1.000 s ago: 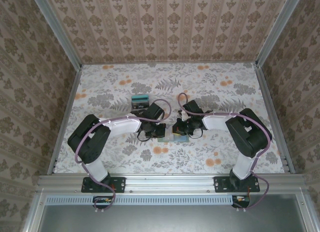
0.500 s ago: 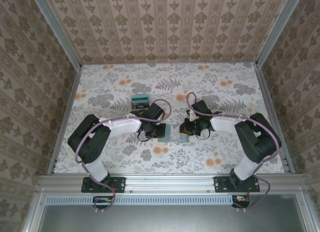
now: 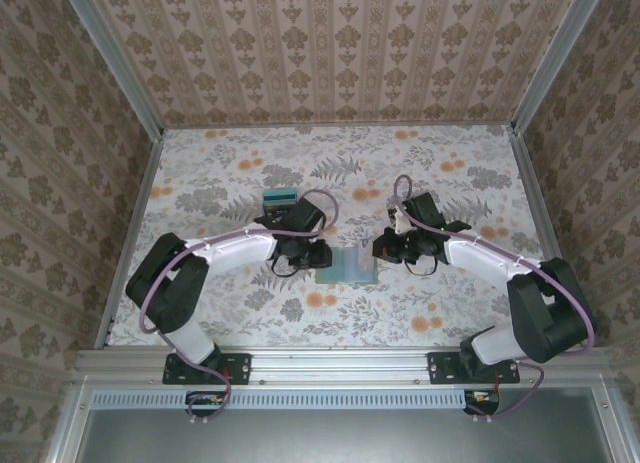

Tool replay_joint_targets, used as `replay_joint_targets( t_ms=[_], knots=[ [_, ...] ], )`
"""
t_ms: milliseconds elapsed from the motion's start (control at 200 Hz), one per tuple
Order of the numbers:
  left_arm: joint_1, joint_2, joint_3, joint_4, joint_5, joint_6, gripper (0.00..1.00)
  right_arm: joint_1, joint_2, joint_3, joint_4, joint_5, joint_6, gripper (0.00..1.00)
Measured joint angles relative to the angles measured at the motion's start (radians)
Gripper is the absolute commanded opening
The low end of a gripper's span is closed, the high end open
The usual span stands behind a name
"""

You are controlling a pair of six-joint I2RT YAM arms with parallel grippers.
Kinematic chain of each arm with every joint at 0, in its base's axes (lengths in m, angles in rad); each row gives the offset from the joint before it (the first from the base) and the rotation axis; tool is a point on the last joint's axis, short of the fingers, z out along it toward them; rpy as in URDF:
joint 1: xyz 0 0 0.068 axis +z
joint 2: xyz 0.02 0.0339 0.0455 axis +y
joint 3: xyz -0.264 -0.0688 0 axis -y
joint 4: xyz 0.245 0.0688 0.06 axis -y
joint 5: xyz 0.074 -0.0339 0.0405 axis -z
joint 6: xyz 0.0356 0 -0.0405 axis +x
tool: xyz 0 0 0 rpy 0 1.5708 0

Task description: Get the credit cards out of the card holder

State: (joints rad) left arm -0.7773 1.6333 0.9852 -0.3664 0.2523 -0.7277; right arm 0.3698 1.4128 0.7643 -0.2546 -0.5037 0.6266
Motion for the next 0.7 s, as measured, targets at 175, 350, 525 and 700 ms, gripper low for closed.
replay_joint_targets(
  t_ms=[175,350,525,700],
  knots=[
    [0.045,-0.126,0.032,0.076,0.053,-0.033,0.39,-0.011,-0.041,0.041,0.013,-0.058,0.0,0.0],
    [0.108,-0.176,0.016,0.226,0.15,-0.119,0.37,-0.026,-0.048,0.07,0.095,-0.133,0.034,0.0],
    [0.137,-0.18,-0.027,0.34,0.221,-0.203,0.35,-0.035,-0.048,0.086,0.201,-0.189,0.096,0.0],
    [0.14,-0.18,-0.066,0.433,0.273,-0.27,0.34,-0.04,-0.047,0.087,0.309,-0.231,0.165,0.0]
  ],
)
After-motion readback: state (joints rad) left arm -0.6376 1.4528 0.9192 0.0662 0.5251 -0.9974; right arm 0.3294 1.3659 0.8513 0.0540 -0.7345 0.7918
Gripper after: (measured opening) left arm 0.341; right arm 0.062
